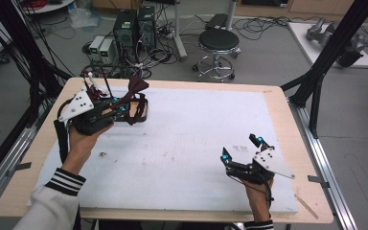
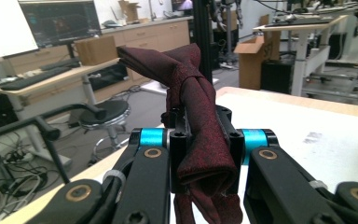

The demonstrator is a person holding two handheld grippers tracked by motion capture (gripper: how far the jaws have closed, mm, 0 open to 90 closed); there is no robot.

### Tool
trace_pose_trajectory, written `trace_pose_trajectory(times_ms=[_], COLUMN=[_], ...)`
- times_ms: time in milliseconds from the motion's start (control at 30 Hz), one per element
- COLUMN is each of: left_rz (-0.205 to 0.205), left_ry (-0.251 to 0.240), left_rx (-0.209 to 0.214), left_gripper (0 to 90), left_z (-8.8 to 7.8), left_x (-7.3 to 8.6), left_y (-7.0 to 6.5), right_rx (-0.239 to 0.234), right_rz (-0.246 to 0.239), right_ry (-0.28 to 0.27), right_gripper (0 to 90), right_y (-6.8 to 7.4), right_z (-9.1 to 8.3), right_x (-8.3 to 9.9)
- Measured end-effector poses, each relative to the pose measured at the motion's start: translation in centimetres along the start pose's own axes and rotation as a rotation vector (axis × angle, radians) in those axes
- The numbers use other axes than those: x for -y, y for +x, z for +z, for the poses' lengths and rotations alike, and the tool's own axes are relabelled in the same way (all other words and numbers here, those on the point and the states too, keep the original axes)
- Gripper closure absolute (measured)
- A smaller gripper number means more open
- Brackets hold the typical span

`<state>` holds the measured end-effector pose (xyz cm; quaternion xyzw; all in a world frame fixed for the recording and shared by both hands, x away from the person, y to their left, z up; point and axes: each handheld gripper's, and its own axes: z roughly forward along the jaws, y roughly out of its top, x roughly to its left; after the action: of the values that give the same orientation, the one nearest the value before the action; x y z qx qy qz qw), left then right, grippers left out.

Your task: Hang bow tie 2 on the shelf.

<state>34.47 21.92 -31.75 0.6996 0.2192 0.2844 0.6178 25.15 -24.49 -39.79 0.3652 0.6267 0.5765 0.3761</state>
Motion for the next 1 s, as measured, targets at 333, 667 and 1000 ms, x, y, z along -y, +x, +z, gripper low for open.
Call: trace_pose_trajectory(times_ms=[333,667,1000], left_rz=[0.009,0.003,0.0], left_ry=[-0.004,-0.004,0.014], left_rx=[-0.056,-0.114,-0.165], left_gripper=[78.5,78.4,78.3], left_z=[0.9,1.7,2.9], left_x=[-0.1,0.0,0.6], left_y=[1.9,3.6,5.0], right_rx=[0.02,0.034,0.056], right_rz=[-0.002,-0.007,-0.01], right_ry=[-0.006,0.003,0.01], right_gripper=[1.5,1.5,1.5], right_y=[-0.8,-1.1,-1.5], right_z=[-0.5,-0.3,-0.2], right_x=[1.6,2.8,3.6])
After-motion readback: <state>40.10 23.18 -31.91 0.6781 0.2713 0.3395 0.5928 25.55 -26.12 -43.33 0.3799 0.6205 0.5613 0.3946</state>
